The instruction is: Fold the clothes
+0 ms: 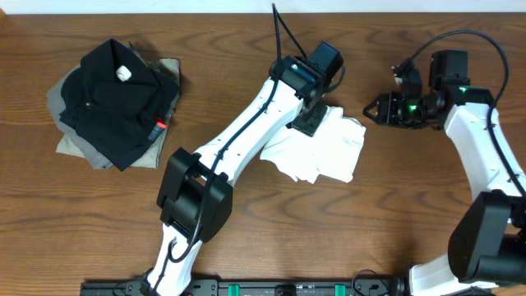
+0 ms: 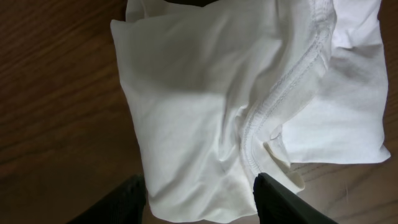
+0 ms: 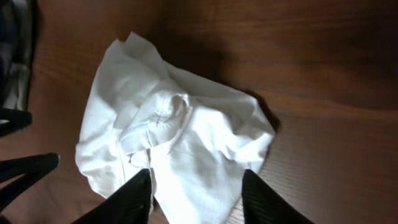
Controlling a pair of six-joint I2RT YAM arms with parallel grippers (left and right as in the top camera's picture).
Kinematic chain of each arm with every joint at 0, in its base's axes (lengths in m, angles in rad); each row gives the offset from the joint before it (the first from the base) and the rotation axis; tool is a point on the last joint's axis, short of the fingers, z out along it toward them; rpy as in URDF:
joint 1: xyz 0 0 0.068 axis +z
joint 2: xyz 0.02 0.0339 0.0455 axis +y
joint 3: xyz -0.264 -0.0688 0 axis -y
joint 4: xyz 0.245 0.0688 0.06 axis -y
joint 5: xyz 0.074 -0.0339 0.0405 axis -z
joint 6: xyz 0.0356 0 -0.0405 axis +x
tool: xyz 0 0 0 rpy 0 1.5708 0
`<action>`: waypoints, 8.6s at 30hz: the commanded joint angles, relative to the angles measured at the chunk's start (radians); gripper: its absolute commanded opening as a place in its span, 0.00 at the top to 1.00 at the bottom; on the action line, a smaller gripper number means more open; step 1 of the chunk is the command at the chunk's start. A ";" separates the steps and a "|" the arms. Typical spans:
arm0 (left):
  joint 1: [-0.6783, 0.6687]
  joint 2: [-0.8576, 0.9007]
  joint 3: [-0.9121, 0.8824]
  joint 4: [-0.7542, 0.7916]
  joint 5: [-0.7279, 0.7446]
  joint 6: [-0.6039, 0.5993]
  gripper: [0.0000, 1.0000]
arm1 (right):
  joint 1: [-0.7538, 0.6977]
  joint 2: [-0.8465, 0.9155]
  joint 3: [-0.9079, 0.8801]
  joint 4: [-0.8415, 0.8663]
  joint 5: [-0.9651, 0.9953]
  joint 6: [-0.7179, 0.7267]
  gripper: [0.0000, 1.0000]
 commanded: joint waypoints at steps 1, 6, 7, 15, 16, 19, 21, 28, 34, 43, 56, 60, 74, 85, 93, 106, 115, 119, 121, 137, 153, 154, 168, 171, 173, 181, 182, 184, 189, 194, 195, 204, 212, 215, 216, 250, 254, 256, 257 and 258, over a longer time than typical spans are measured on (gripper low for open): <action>0.006 -0.037 0.018 0.000 -0.008 -0.003 0.42 | 0.056 0.048 0.000 0.009 -0.019 -0.019 0.52; 0.013 -0.037 0.018 -0.005 -0.008 -0.003 0.41 | 0.131 0.119 0.000 0.088 -0.027 -0.001 0.46; 0.013 -0.037 0.018 -0.007 -0.008 -0.002 0.41 | 0.146 0.129 0.000 0.110 -0.026 0.014 0.45; 0.013 -0.037 0.018 -0.029 -0.009 -0.002 0.41 | 0.213 0.188 0.000 0.169 0.063 0.144 0.46; 0.013 -0.037 0.018 -0.029 -0.009 -0.002 0.41 | 0.217 0.193 0.000 0.176 0.065 0.144 0.50; 0.013 -0.037 0.018 -0.029 -0.009 -0.002 0.41 | 0.219 0.194 0.000 0.207 0.064 0.144 0.78; 0.013 -0.037 0.018 -0.029 -0.009 -0.002 0.41 | 0.214 0.183 0.002 0.221 0.050 0.144 0.99; 0.019 -0.037 0.018 -0.029 -0.009 -0.002 0.40 | 0.165 0.030 0.002 0.184 0.096 0.112 0.99; 0.026 -0.037 0.018 -0.018 -0.009 -0.002 0.39 | 0.108 -0.094 0.002 0.133 0.105 0.080 0.99; 0.026 -0.037 0.016 -0.018 -0.008 -0.002 0.36 | 0.084 -0.058 0.001 0.022 0.318 0.080 0.96; 0.026 -0.037 0.001 -0.018 0.092 -0.003 0.30 | 0.022 0.023 -0.001 -0.087 0.595 0.190 0.90; 0.026 -0.033 -0.007 0.002 0.125 -0.003 0.28 | 0.012 0.057 -0.001 -0.072 0.583 0.189 0.87; 0.025 0.026 -0.017 0.115 0.261 0.010 0.61 | -0.114 0.007 0.001 -0.048 0.263 0.172 0.76; 0.019 0.193 -0.017 0.200 0.480 0.040 0.34 | -0.041 -0.004 -0.035 -0.016 0.010 0.031 0.59; 0.019 0.246 -0.017 0.165 0.460 0.044 0.87 | -0.014 0.101 -0.113 0.132 0.101 0.119 0.87; 0.032 0.225 -0.015 0.105 0.460 0.043 0.59 | -0.039 0.139 -0.121 0.067 0.294 0.128 0.92; 0.118 0.040 -0.010 0.094 0.460 0.101 0.25 | -0.039 0.014 -0.120 0.126 0.250 0.045 0.88; 0.164 0.018 -0.010 0.158 0.460 0.137 0.17 | -0.035 -0.018 -0.120 0.148 0.071 0.045 0.89; 0.187 0.019 -0.010 0.170 0.460 0.137 0.17 | -0.021 -0.014 -0.120 0.164 0.000 0.045 0.93; 0.287 0.019 -0.010 0.092 0.460 0.133 0.17 | 0.128 0.187 -0.121 0.023 0.544 0.240 0.99; 0.288 0.019 -0.010 0.112 0.460 0.133 0.17 | 0.367 0.187 -0.117 0.194 0.534 -0.388 0.99; 0.288 0.019 -0.010 0.113 0.460 0.133 0.16 | 0.391 0.187 -0.117 0.180 0.550 -0.402 0.99; 0.307 0.019 -0.010 0.089 0.456 0.134 0.15 | 0.271 0.028 -0.117 0.182 0.182 -0.298 0.96; 0.298 0.019 -0.010 0.074 0.457 0.134 0.15 | 0.165 -0.021 -0.117 0.182 0.081 -0.267 0.79; 0.281 0.019 -0.010 0.058 0.457 0.138 0.15 | 0.090 -0.037 -0.117 0.180 0.043 -0.199 0.72; 0.144 0.019 -0.013 0.043 0.456 0.240 0.16 | -0.121 -0.038 -0.117 0.110 0.060 0.071 0.57; 0.123 0.019 -0.013 0.042 0.456 0.277 0.15 | -0.137 -0.038 -0.117 0.095 0.060 0.088 0.57; 0.074 0.019 -0.018 0.042 0.456 0.377 0.15 | -0.162 -0.038 -0.117 0.062 0.060 0.103 0.57; -0.034 0.019 -0.070 0.088 0.454 0.626 0.15 | -0.185 -0.038 -0.117 -0.028 0.101 0.167 0.57; -0.113 0.019 -0.140 0.246 0.353 0.649 0.15 | -0.185 -0.037 -0.119 -0.100 0.145 0.216 0.53; -0.127 0.019 -0.157 0.286 0.320 0.649 0.15 | -0.185 -0.037 -0.122 -0.108 0.146 0.218 0.52; -0.136 0.019 -0.204 0.422 -0.021 0.563 0.23 | -0.175 -0.033 -0.276 0.176 0.066 0.281 0.90; -0.037 0.019 -0.204 0.391 -0.030 0.386 0.23 | -0.119 -0.010 -0.452 0.535 0.082 0.510 0.94; -0.006 0.019 -0.204 0.373 -0.028 0.370 0.23 | -0.098 0.026 -0.475 0.529 0.186 0.533 0.96; 0.002 0.019 -0.204 0.366 -0.026 0.369 0.23 | -0.092 0.042 -0.475 0.495 0.232 0.533 0.98; 0.047 0.202 -0.207 0.776 0.749 0.246 0.22 | -0.086 0.078 -0.475 0.114 0.595 0.290 0.98; 0.011 0.213 -0.207 0.776 0.755 0.246 0.23 | -0.086 0.078 -0.475 0.108 0.595 0.290 0.99; -0.006 0.219 -0.207 0.777 0.753 0.247 0.22 | -0.086 0.078 -0.475 0.108 0.595 0.290 0.98; -0.014 0.223 -0.207 0.781 0.752 0.247 0.23 | -0.086 0.078 -0.475 0.107 0.595 0.290 0.99; -0.019 0.227 -0.207 0.784 0.752 0.247 0.22 | -0.086 0.078 -0.475 0.108 0.595 0.290 0.99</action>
